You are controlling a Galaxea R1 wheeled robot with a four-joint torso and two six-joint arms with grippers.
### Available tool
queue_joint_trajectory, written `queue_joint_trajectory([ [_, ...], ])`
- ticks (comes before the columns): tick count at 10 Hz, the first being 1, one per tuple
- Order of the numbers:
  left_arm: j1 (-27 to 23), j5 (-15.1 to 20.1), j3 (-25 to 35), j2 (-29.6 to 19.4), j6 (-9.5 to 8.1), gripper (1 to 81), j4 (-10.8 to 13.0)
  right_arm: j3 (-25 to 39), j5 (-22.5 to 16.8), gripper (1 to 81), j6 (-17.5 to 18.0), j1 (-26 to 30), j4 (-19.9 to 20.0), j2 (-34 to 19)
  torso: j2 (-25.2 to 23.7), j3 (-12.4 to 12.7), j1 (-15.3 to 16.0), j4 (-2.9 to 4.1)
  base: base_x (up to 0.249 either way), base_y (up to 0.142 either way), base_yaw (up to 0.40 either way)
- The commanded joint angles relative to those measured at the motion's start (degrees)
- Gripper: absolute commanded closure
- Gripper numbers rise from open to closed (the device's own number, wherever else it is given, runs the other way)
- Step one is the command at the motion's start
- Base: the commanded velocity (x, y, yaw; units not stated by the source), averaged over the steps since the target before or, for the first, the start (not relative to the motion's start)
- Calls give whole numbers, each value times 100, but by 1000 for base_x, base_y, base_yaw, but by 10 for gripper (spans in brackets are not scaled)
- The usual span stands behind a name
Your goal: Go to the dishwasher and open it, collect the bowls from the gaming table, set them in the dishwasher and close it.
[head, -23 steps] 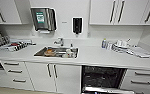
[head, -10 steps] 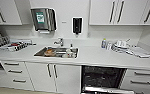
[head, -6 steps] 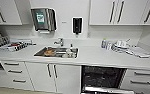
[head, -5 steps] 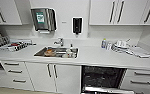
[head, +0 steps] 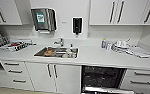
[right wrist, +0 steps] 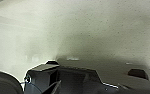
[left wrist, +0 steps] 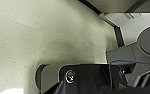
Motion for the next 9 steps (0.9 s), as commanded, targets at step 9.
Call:
queue_joint_trajectory([
  [9, -287, 2249, -215, 407, -83, 10, 257, -138, -255, 10, -28, 143, -65, 72, 1591, 0, -1029, 0, 0, 0, 0],
])
